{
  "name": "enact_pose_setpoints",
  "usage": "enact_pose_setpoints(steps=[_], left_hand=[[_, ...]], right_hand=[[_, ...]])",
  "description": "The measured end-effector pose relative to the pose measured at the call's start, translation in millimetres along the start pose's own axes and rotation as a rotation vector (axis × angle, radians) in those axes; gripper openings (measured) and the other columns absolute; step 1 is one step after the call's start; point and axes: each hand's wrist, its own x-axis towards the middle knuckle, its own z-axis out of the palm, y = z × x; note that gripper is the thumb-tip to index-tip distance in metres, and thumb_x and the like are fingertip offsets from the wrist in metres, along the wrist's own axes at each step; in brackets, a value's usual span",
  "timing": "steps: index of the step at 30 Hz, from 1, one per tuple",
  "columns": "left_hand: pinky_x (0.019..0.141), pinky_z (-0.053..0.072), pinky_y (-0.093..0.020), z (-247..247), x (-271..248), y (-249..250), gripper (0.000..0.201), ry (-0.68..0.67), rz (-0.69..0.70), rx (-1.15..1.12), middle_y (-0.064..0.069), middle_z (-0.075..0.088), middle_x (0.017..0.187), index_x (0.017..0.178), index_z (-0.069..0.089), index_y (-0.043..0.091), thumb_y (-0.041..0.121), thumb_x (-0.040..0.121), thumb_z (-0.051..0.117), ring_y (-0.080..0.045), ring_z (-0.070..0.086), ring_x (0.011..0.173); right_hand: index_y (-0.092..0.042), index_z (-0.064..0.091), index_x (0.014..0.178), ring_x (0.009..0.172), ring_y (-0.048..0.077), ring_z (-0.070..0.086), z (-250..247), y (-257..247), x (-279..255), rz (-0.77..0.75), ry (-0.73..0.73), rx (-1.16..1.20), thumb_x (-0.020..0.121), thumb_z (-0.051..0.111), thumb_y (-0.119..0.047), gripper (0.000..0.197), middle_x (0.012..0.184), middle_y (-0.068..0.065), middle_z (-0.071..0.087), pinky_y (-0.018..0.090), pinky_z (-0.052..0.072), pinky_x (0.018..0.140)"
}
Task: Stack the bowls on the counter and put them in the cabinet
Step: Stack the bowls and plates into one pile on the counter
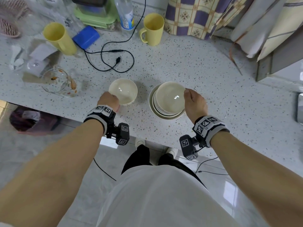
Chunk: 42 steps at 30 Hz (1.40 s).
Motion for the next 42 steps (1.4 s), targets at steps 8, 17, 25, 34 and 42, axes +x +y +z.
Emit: enact_pose_setpoints(steps=[8,17,25,34,42], left_hand=[[0.056,0.053,-0.034,-27.6,-66.8,73.6,0.036,-0.03,0.458,-0.304,-0.009,0.062,0.093,0.124,0.057,0.002,0.019,0.098,0.04,-0.016,0.061,0.072],[0.064,0.036,-0.031,-9.3,-107.3,121.8,0.021,-0.102,0.734,0.355,-0.009,0.058,0.094,0.099,0.053,0.01,0.024,0.101,0.037,-0.026,0.055,0.084],[0.069,0.036,-0.033,6.8,-104.4,121.6,0.03,-0.023,0.728,0.536,-0.006,0.056,0.092,0.108,0.056,0.007,0.028,0.102,0.034,-0.026,0.051,0.081],[0.069,0.037,-0.034,21.3,-102.8,116.6,0.036,-0.041,0.687,0.566,-0.01,0.062,0.101,0.111,0.055,0.007,0.032,0.104,0.03,-0.027,0.051,0.081],[0.075,0.043,-0.036,16.9,-101.0,110.7,0.05,-0.173,0.724,0.416,-0.005,0.063,0.097,0.117,0.055,0.015,0.052,0.101,0.026,-0.028,0.058,0.087]], right_hand=[[-0.024,0.068,0.096,0.067,0.019,0.05,-2.8,9.4,1.5,-0.017,-0.058,0.275,0.093,0.037,-0.041,0.036,0.069,-0.004,0.056,0.034,0.042,0.063],[-0.027,0.059,0.13,0.046,0.009,0.041,-12.1,10.3,-4.7,-0.129,-0.044,0.09,0.094,0.053,-0.022,0.038,0.05,-0.008,0.042,0.021,0.033,0.047],[-0.024,0.066,0.121,0.061,0.004,0.052,-12.6,9.0,-10.9,-0.103,-0.047,0.299,0.1,0.039,-0.022,0.035,0.068,-0.015,0.059,0.02,0.041,0.057],[-0.021,0.067,0.1,0.059,0.019,0.054,-13.2,3.2,-16.1,-0.087,0.028,0.183,0.094,0.036,-0.056,0.047,0.06,-0.002,0.056,0.032,0.045,0.06],[-0.021,0.06,0.126,0.054,0.019,0.047,-8.8,-9.5,-25.3,-0.061,0.037,0.018,0.085,0.041,-0.022,0.045,0.055,-0.007,0.045,0.026,0.036,0.051]])
